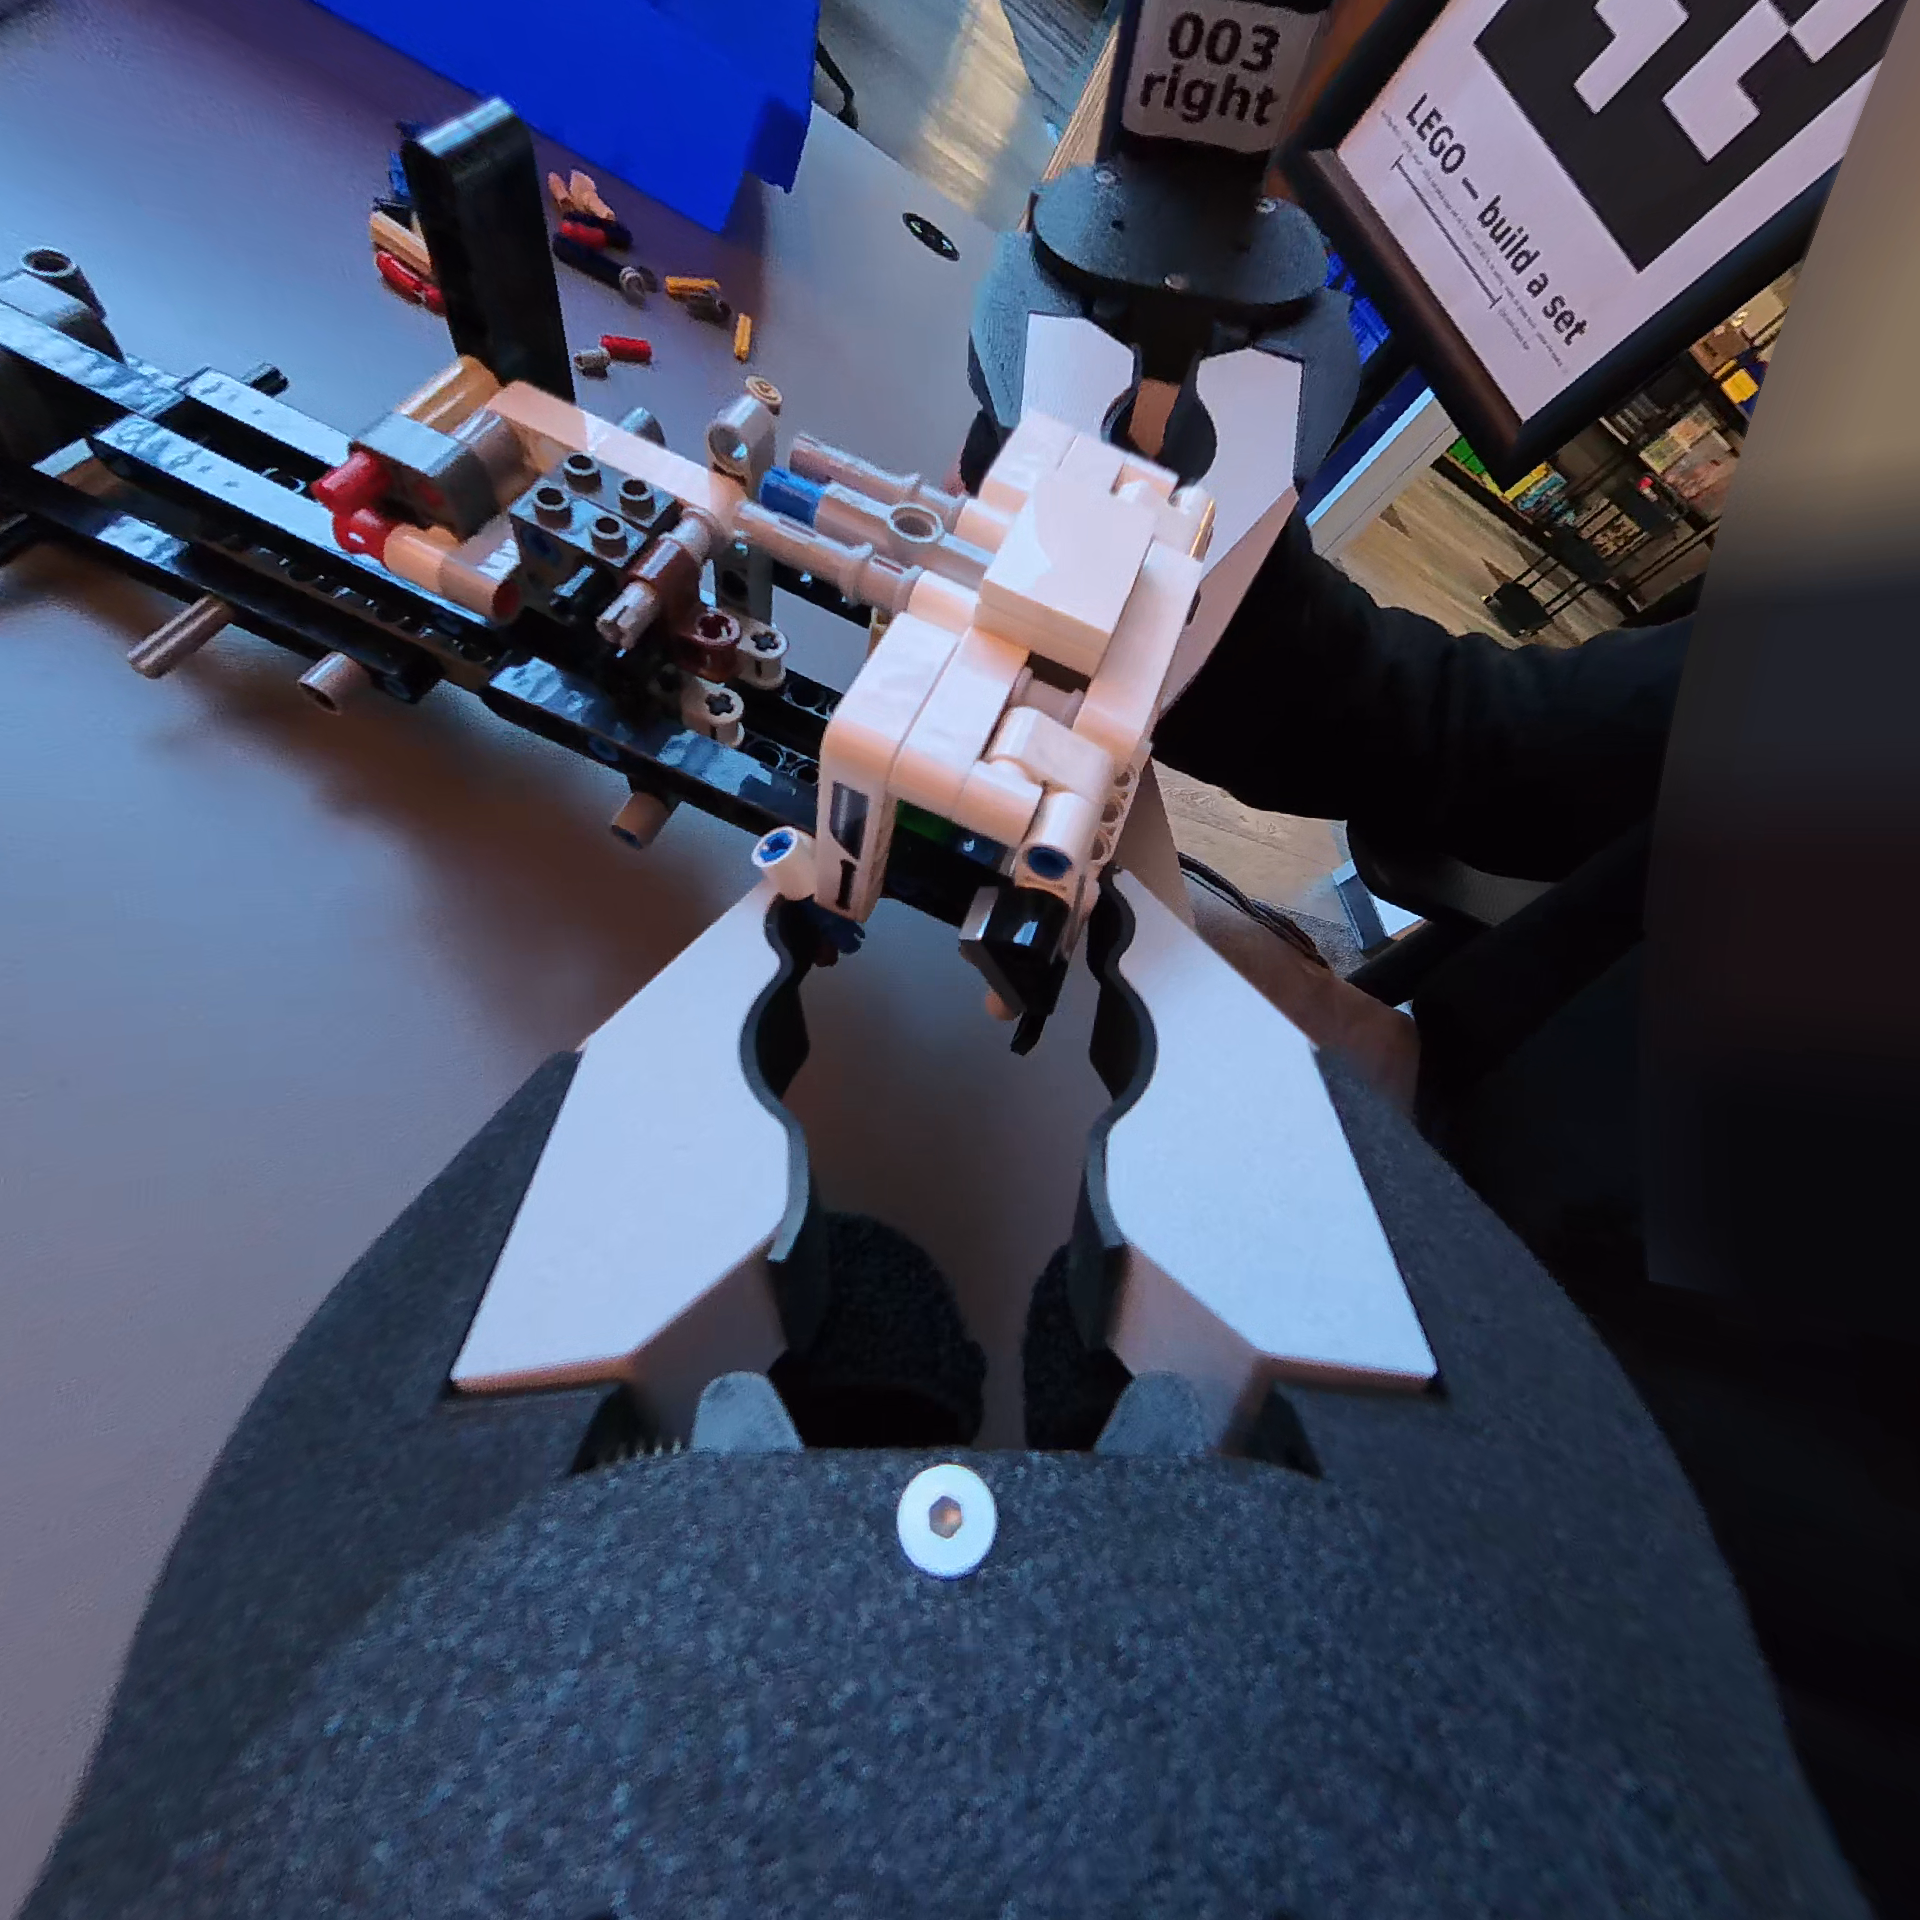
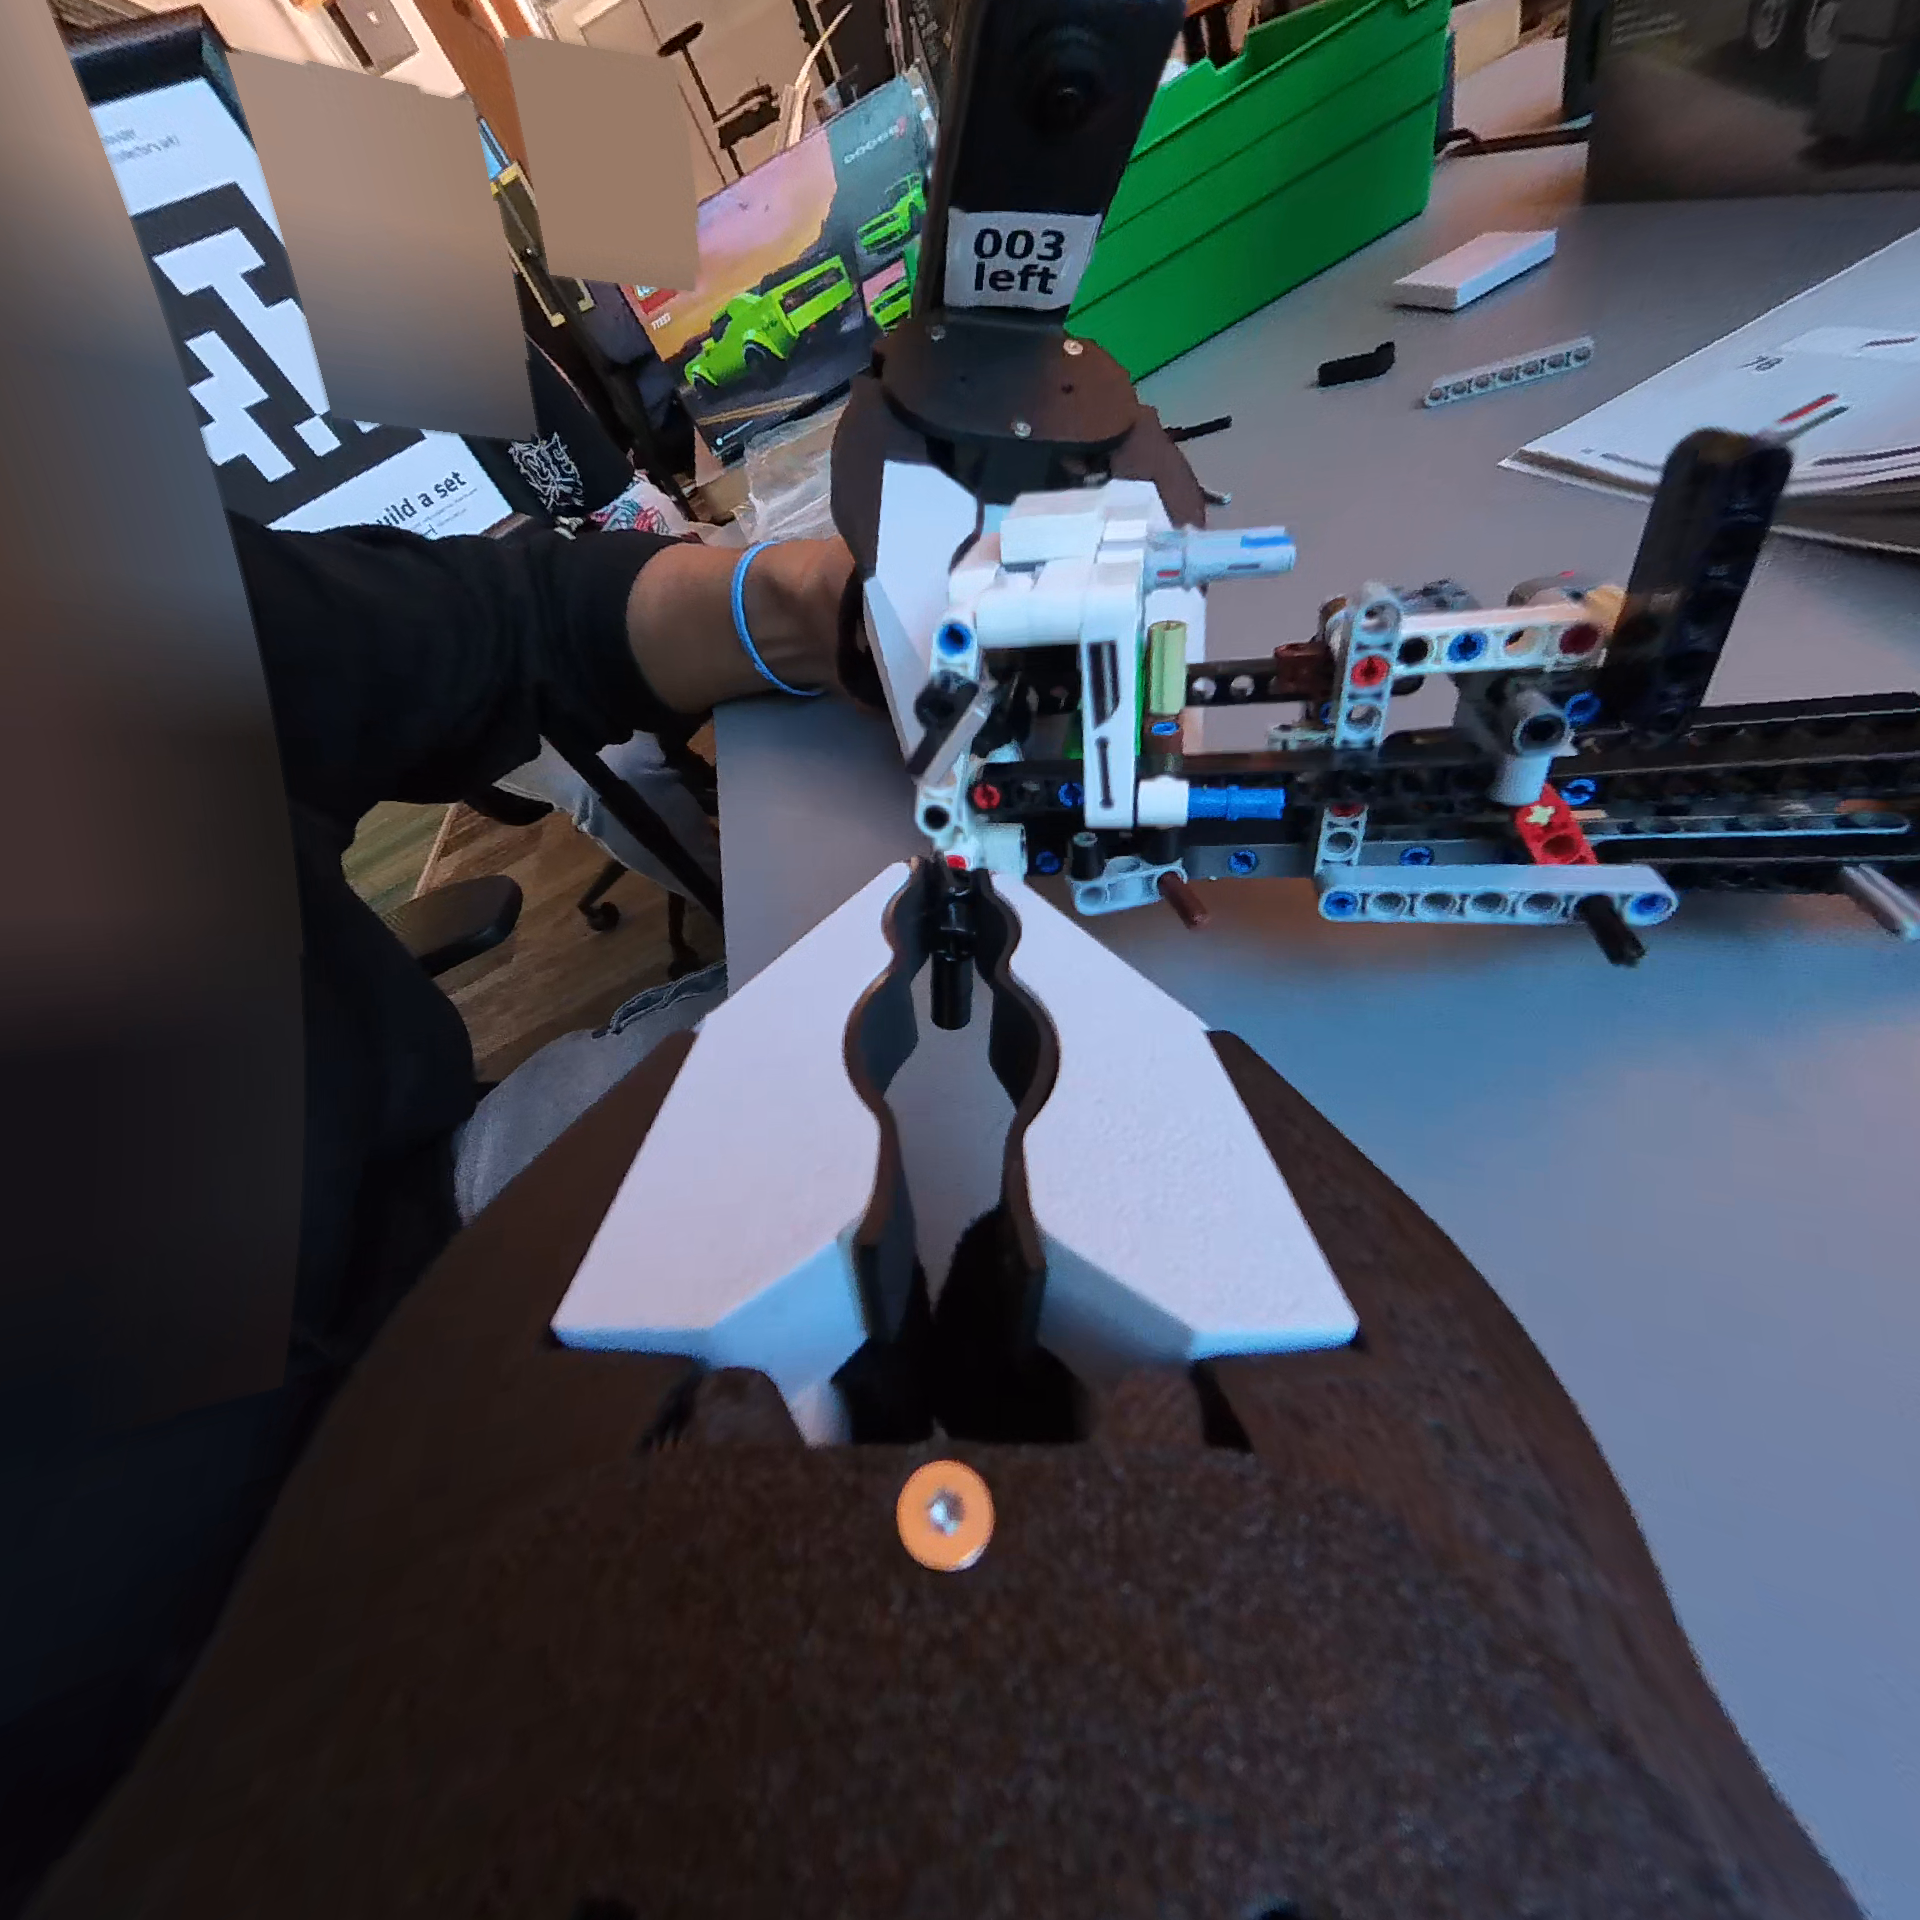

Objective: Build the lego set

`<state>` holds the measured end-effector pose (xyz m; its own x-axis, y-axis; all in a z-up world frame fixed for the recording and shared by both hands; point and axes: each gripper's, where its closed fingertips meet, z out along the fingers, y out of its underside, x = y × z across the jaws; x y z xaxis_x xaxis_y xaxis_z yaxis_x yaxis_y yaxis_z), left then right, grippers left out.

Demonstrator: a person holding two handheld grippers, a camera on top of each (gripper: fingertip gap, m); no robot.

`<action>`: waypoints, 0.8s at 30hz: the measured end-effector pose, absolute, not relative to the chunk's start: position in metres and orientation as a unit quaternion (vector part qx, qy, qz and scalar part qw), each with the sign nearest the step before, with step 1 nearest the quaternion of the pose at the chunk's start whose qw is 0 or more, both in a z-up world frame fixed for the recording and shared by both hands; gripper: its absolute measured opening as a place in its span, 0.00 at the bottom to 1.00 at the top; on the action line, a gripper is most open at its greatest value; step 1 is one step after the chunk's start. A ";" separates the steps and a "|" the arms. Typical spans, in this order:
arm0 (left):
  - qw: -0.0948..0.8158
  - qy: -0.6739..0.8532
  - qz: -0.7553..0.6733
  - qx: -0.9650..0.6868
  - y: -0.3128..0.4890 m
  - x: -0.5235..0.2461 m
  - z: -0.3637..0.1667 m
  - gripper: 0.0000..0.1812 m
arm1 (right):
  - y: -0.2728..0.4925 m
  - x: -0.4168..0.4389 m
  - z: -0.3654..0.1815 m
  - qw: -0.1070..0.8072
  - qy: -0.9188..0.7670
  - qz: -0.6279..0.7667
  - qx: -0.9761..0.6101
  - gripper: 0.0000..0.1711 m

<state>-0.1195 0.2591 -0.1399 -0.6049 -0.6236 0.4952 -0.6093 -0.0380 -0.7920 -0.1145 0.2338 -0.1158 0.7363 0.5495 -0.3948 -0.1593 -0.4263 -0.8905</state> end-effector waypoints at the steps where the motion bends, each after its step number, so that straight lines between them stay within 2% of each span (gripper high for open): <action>1: 0.006 0.695 -0.566 -0.443 0.259 -0.120 -0.140 0.29 | 0.233 -0.115 -0.115 0.519 -0.129 0.344 -0.772 0.03; 16: 0.030 0.712 -0.532 -0.457 0.260 -0.116 -0.151 0.29 | 0.231 -0.115 -0.130 0.500 -0.147 0.293 -0.802 0.04; 20: 0.026 0.694 -0.548 -0.466 0.262 -0.113 -0.147 0.29 | 0.234 -0.112 -0.123 0.528 -0.145 0.277 -0.790 0.04; 24: 0.031 0.697 -0.545 -0.466 0.262 -0.113 -0.147 0.29 | 0.233 -0.113 -0.125 0.519 -0.141 0.288 -0.792 0.04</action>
<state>-0.1135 0.2618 -0.1471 -0.5646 -0.6823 0.4644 -0.6150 -0.0274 -0.7880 -0.1133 0.2330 -0.1251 0.7940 0.5227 -0.3104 -0.0762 -0.4211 -0.9038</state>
